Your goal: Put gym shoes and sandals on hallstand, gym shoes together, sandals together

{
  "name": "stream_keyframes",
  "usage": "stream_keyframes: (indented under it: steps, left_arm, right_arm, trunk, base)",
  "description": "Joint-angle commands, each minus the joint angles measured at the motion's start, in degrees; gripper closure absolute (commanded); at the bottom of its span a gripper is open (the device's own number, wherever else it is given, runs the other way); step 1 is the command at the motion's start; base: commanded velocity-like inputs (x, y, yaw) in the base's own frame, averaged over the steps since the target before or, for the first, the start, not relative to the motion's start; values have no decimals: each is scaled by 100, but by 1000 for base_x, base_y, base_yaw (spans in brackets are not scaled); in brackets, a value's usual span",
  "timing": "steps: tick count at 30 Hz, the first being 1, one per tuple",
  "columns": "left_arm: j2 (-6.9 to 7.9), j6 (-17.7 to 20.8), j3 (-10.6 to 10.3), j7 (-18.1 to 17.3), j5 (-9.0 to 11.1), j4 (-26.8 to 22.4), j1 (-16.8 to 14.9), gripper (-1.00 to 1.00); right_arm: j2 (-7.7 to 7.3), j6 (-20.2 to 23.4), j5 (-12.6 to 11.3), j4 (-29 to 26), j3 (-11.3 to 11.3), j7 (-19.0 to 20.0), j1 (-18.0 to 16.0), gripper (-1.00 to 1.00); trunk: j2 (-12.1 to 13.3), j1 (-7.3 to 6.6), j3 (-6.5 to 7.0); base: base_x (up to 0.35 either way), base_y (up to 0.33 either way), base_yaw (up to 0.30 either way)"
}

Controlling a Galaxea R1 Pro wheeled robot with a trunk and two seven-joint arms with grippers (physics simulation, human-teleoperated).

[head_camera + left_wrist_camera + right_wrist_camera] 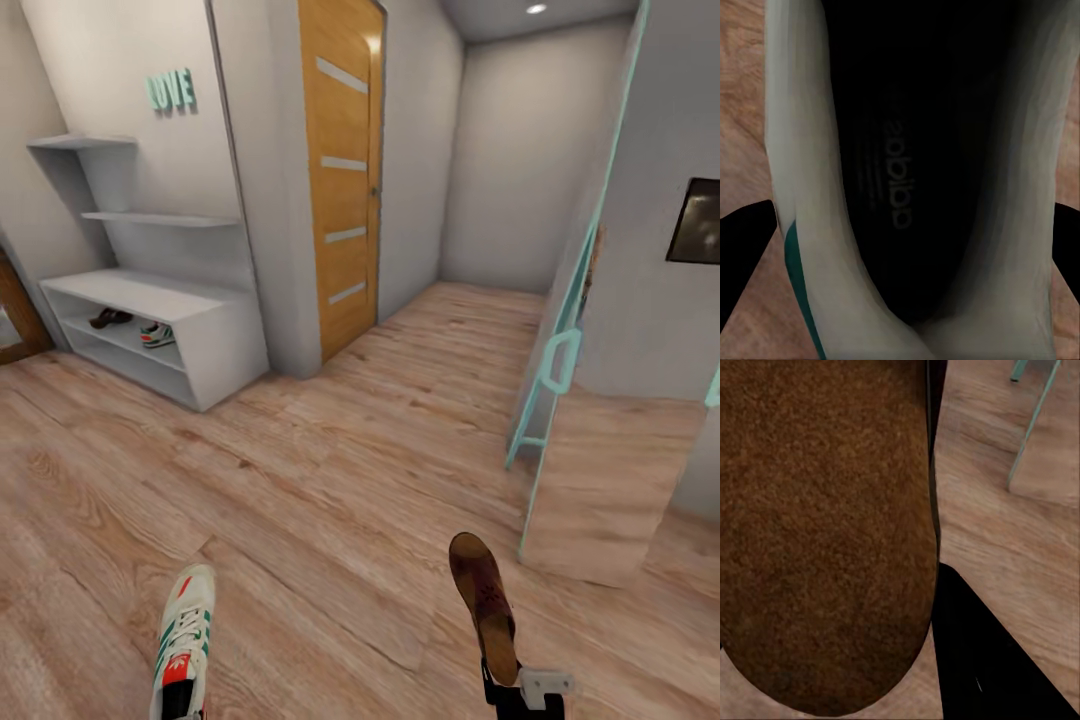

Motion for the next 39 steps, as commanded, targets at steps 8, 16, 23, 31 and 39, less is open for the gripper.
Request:
stream_keyframes:
  steps: [8, 16, 23, 31, 39]
  left_arm:
    - [-5, -11, 50, -43, -16, -1, -6, 100]
    - [-5, -11, 50, -43, -16, -1, -6, 100]
    - [-5, -11, 50, -43, -16, -1, -6, 100]
    - [-5, -11, 53, -43, -16, -1, -6, 100]
    - [-5, -11, 57, -43, -16, -1, -6, 100]
  right_arm:
    - [-1, -12, -8, 2, 25, -32, -2, 100]
    - [-1, -12, -8, 1, 25, -32, -1, 100]
    - [-1, -12, -8, 1, 25, -35, -3, 100]
    - [-1, -12, -8, 1, 25, -38, -3, 100]
    - [-1, -12, -8, 1, 25, -37, -1, 100]
  trunk:
    - [-2, 2, -5]
    - [-2, 2, -5]
    - [-2, 2, -5]
    - [-2, 2, -6]
    - [-2, 2, -26]
  base:
    - [278, 215, 281]
    - [270, 220, 281]
    - [267, 221, 281]
    - [266, 221, 281]
    - [266, 221, 281]
